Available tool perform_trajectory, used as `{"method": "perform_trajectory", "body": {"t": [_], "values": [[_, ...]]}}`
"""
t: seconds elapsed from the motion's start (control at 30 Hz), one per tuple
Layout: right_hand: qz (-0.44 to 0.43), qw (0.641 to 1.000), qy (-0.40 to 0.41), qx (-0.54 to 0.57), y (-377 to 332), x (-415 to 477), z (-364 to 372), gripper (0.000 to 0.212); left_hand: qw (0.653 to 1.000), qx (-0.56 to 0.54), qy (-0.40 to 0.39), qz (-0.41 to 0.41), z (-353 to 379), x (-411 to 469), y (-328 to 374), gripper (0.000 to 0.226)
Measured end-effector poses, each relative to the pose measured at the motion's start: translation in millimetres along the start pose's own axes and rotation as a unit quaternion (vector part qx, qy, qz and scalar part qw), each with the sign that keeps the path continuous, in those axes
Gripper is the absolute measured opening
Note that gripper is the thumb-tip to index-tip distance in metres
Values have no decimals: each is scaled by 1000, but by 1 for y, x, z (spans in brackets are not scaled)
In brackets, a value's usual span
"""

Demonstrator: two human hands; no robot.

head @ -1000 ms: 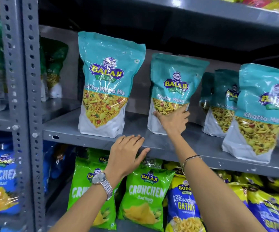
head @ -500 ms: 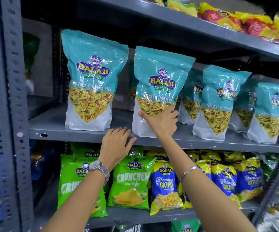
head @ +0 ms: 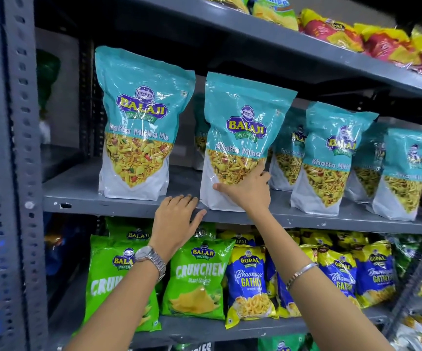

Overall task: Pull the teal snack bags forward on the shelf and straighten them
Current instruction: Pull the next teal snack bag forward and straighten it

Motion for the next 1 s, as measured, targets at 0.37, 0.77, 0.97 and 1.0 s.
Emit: {"method": "perform_trajectory", "body": {"t": [0.37,0.77,0.97,1.0], "values": [[-10,1000,6,-6,-1,9,7,125,1000,3,-2,-8,0,-1,0,41],[-9,1000,12,-12,-1,8,9,122,1000,9,-18,-17,2,-1,-1,42],[-9,1000,5,-1,-1,7,10,122,1000,8,-20,-11,1,0,0,46],[-9,1000,3,4,0,7,11,123,1000,9,-10,-5,1,-1,1,47]]}}
Point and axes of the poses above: each hand's wrist, its own x-axis towards the middle knuckle, its own z-axis out of the palm, y = z × x, the point moved 9 cm from there along x, towards the middle knuckle, and after that the axes turned 8 degrees about -z, right-handed, at the moved point
